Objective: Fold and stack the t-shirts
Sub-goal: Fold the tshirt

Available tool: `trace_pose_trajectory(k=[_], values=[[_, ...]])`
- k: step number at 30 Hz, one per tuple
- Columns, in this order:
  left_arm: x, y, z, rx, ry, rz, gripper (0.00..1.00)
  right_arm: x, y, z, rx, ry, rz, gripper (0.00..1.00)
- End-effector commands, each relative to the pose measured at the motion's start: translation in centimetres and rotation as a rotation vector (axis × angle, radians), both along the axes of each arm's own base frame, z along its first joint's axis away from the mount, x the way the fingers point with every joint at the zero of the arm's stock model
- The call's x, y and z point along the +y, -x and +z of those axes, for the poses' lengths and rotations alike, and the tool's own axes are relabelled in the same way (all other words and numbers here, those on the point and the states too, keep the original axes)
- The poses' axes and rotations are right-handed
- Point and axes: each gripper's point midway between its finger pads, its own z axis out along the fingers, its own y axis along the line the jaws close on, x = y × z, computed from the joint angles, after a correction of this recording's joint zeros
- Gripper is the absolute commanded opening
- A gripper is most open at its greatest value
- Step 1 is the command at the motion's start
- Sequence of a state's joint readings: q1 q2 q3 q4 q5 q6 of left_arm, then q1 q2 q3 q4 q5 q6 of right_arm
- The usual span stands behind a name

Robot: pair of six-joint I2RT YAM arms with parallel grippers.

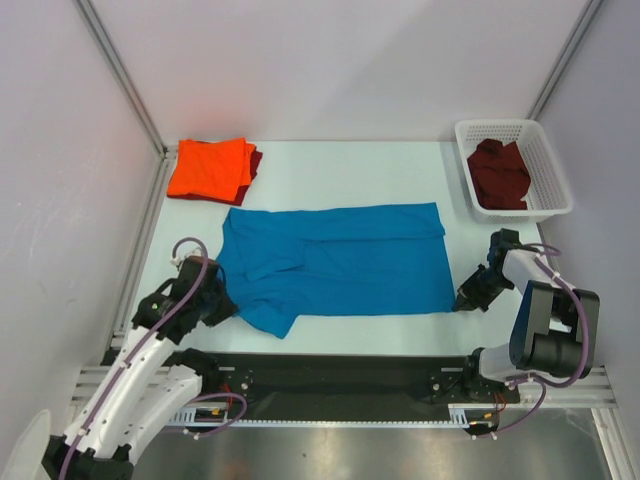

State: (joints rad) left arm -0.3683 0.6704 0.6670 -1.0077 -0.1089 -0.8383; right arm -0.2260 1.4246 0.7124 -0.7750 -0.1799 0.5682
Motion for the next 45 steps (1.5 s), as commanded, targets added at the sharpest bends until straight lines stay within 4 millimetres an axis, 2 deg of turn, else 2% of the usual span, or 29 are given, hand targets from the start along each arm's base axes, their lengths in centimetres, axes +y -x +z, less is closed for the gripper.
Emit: trace_pose_trajectory(k=[1, 6, 13, 14, 21, 25, 28, 31, 35, 40, 45], values=[[0.3, 0.4, 2.0, -0.038, 0.027, 0.044, 0.0, 0.6, 0.4, 1.6, -0.01, -0.011, 0.027, 0.0], [0.5, 1.1, 2.9, -0.046, 0.04, 0.06, 0.0, 0.4, 0.3, 3.3, -0.04, 0.003, 0.043, 0.0], [1.3, 1.3, 4.5, -0.075, 0.018, 0.077, 0.0, 0.1, 1.1, 4.0, -0.025, 0.01, 0.089, 0.0], [1.3, 1.2, 5.2, -0.091, 0.022, 0.075, 0.0, 0.1, 1.3, 4.2, -0.026, 0.017, 0.088, 0.0], [1.9, 1.2, 6.3, -0.113, -0.01, 0.071, 0.0, 0.3, 1.5, 4.0, -0.021, 0.009, 0.086, 0.0], [1.5, 0.3, 6.9, -0.129, -0.022, 0.031, 0.0, -0.2, 1.1, 3.9, -0.023, 0.023, 0.091, 0.0], [1.3, -0.8, 7.6, -0.15, -0.05, -0.011, 0.0, -0.7, 0.0, 4.4, -0.045, 0.04, 0.1, 0.0], [0.7, -2.5, 9.1, -0.197, -0.064, -0.058, 0.0, -1.2, -0.9, 5.0, -0.054, 0.049, 0.11, 0.0], [-0.2, -4.8, 10.2, -0.236, -0.079, -0.115, 0.0, -1.0, -2.4, 5.6, -0.088, 0.025, 0.137, 0.0], [-3.1, -8.7, 10.9, -0.249, -0.062, -0.226, 0.0, -1.1, -5.0, 6.4, -0.121, 0.02, 0.169, 0.0], [-4.9, -12.2, 11.5, -0.235, -0.055, -0.261, 0.0, -1.4, -7.5, 6.0, -0.111, 0.03, 0.198, 0.0]])
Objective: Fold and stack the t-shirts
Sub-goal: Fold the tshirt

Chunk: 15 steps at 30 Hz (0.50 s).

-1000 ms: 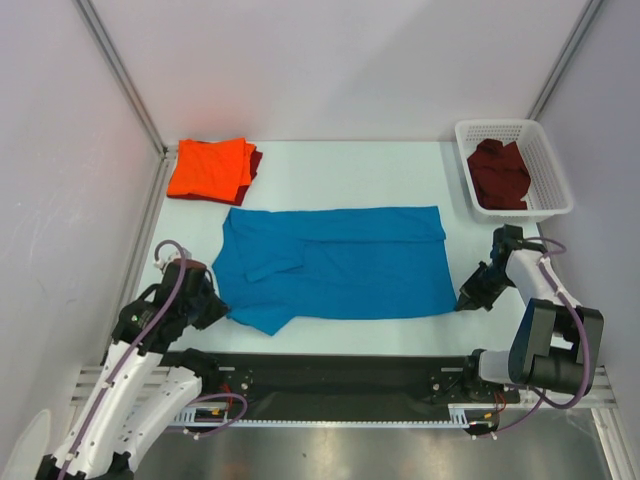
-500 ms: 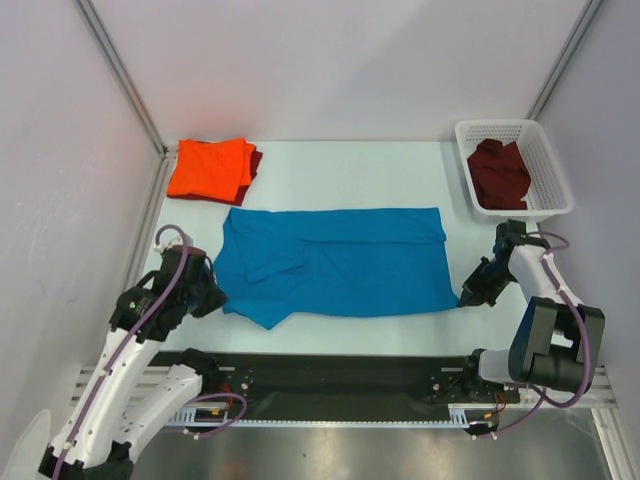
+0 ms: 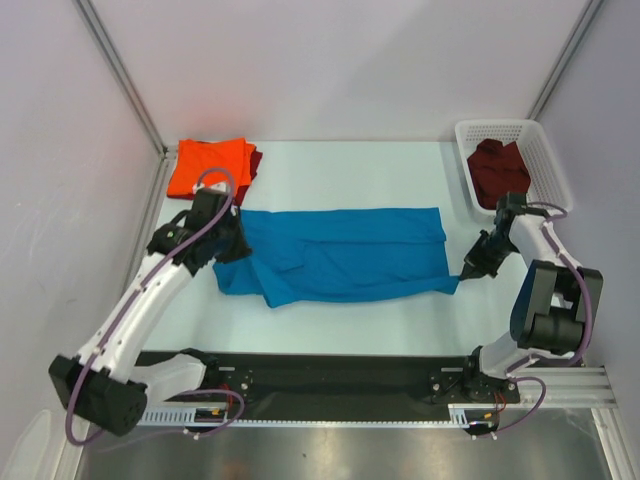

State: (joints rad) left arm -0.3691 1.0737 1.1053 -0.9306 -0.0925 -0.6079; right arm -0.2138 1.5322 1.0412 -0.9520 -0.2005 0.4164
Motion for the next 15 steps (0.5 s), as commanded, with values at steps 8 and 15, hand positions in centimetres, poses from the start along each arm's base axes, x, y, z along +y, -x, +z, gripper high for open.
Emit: trace_pose_trajectory(k=[8, 15], values=[[-0.7, -8.0, 4.5, -0.095, -0.062, -0.011, 0.0, 0.6, -4.6, 1.1, -0.036, 0.008, 0.09, 0.0], [0.1, -9.0, 5.1, -0.127, -0.051, -0.002, 0.0, 2.1, -3.9, 1.7, -0.045, 0.011, 0.105, 0.0]])
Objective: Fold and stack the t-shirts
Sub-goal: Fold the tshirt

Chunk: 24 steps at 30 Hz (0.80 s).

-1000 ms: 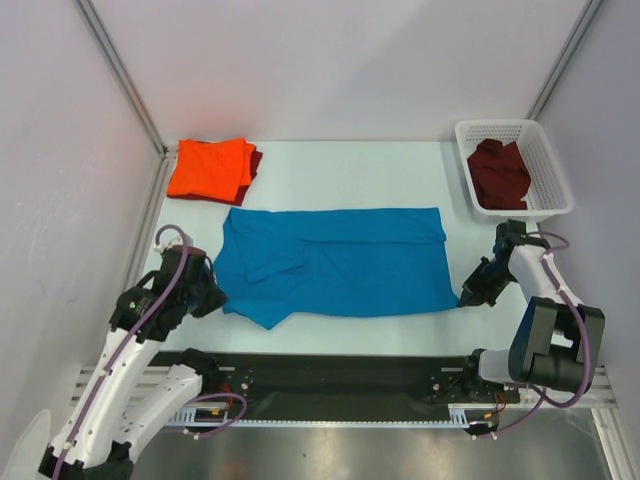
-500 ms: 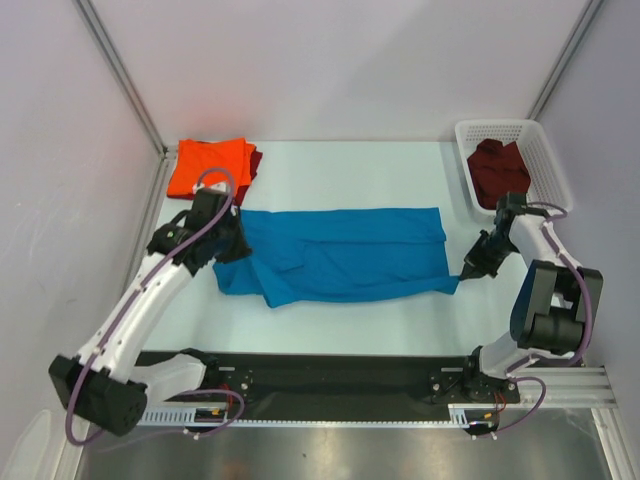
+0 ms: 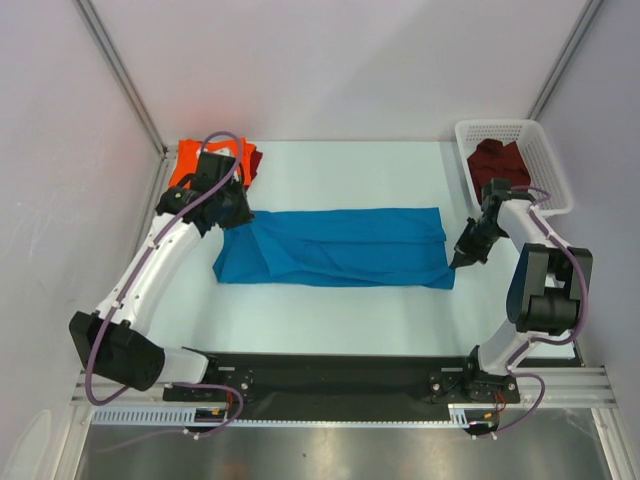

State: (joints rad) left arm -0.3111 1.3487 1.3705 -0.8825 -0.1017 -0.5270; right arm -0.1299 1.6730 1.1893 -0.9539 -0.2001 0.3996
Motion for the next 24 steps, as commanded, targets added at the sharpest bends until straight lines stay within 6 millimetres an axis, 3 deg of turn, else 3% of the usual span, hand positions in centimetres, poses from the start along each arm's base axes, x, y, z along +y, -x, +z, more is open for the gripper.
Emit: trace_pose_trajectory(k=[1, 5, 13, 15, 18, 24], values=[[0.8, -1.4, 2.9, -0.088, -0.014, 0.003, 0.0, 0.9, 0.0, 1.8, -0.037, 0.001, 0.015, 0.0], [1.9, -1.4, 3.6, -0.119, -0.029, 0.027, 0.0, 0.8, 0.0, 2.4, -0.059, 0.016, 0.0, 0.0], [1.9, -2.7, 4.7, -0.148, -0.015, 0.03, 0.0, 0.5, -1.2, 3.4, -0.075, 0.027, 0.005, 0.0], [2.7, -2.0, 5.4, -0.156, -0.039, 0.052, 0.0, 0.5, -1.4, 4.1, -0.091, 0.027, 0.009, 0.0], [3.9, -0.6, 5.8, -0.172, -0.063, 0.087, 0.0, 0.7, 0.1, 4.2, -0.074, 0.025, 0.005, 0.0], [4.9, 4.0, 2.6, -0.094, -0.001, 0.199, 0.0, 0.5, 3.3, 3.3, -0.03, 0.077, 0.015, 0.0]])
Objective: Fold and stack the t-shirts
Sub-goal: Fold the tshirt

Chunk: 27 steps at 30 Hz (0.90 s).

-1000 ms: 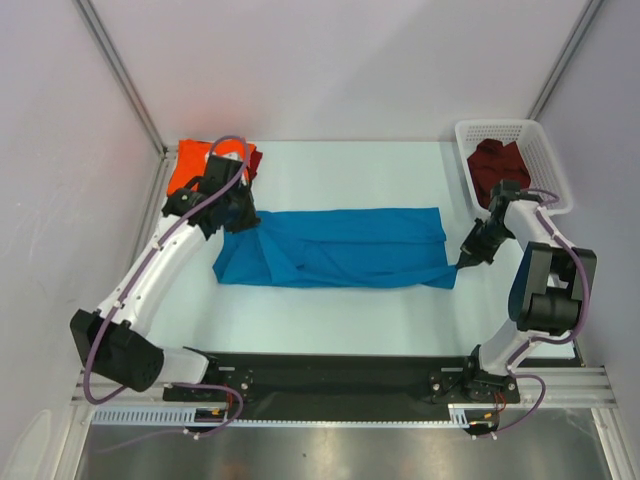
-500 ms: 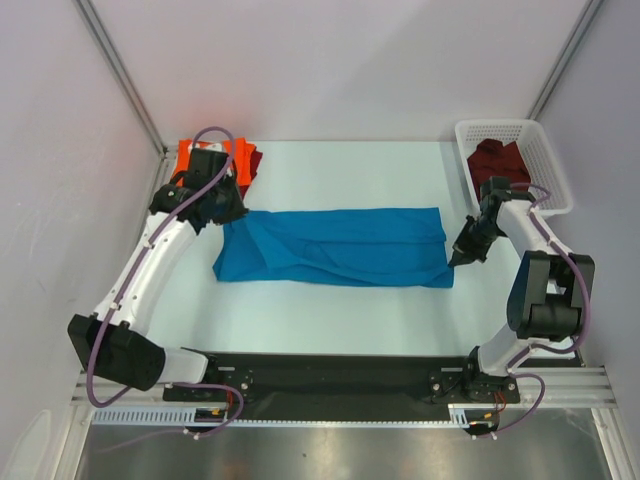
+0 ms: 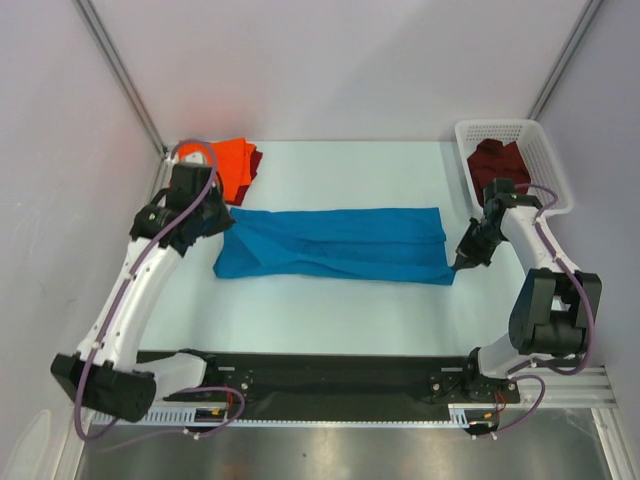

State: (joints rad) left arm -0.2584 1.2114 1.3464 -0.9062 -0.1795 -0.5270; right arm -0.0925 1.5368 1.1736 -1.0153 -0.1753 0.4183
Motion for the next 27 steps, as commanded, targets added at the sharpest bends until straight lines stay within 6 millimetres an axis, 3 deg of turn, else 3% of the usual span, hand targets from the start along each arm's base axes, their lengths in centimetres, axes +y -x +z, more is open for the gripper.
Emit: trace_pose_trajectory(k=[1, 8, 12, 22, 27], values=[[1.6, 3.8, -1.3, 0.016, 0.038, 0.101, 0.0, -0.2, 2.4, -0.2, 0.042, 0.071, 0.013, 0.0], [3.4, 9.3, -3.9, 0.077, 0.023, 0.159, 0.0, 1.3, 5.6, -1.8, 0.103, 0.046, 0.009, 0.0], [3.7, 11.4, -5.5, 0.129, 0.031, 0.168, 0.0, 0.3, 7.2, -2.3, 0.133, 0.102, -0.023, 0.0], [3.4, 14.1, -9.2, 0.248, 0.05, 0.172, 0.0, -1.0, 10.6, -2.6, 0.198, 0.142, -0.084, 0.0], [3.6, 14.8, -10.0, 0.282, 0.042, 0.18, 0.0, -0.7, 10.9, -3.1, 0.199, 0.121, -0.079, 0.0]])
